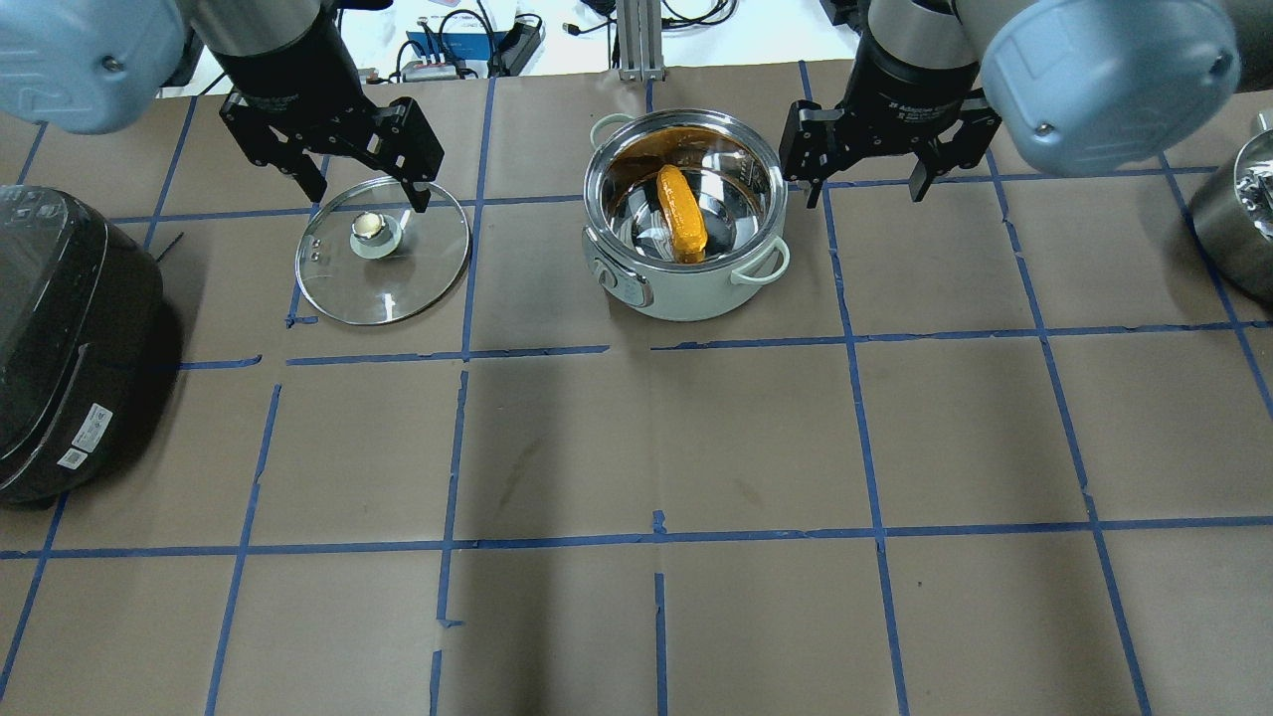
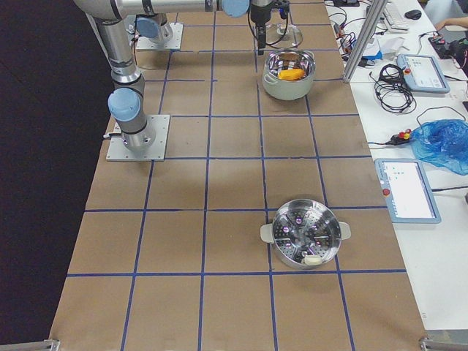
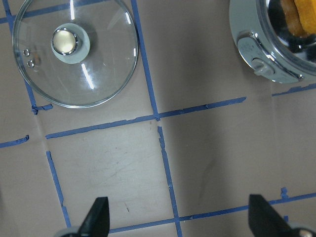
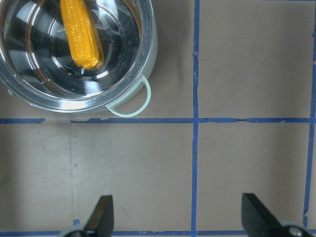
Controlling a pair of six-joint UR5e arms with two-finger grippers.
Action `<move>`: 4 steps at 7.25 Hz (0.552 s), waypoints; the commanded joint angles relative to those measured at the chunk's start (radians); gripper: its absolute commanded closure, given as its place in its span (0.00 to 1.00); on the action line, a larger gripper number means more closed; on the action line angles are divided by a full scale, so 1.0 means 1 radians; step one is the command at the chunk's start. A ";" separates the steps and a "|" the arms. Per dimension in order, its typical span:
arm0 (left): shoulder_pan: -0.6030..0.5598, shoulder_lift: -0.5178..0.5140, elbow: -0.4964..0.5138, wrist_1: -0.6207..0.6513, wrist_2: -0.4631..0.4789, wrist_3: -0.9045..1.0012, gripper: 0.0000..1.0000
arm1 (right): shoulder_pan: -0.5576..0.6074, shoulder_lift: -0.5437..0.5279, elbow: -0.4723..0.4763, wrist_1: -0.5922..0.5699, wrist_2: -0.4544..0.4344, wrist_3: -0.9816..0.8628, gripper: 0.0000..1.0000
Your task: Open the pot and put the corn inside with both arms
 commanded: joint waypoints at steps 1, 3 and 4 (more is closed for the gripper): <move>0.018 0.046 -0.047 0.016 0.002 0.011 0.00 | -0.012 -0.005 -0.033 0.013 0.009 0.004 0.07; 0.019 0.046 -0.054 0.045 0.003 0.012 0.00 | -0.024 -0.009 -0.079 0.158 0.008 -0.005 0.07; 0.019 0.048 -0.057 0.045 0.003 0.012 0.00 | -0.028 -0.008 -0.076 0.157 0.008 -0.009 0.07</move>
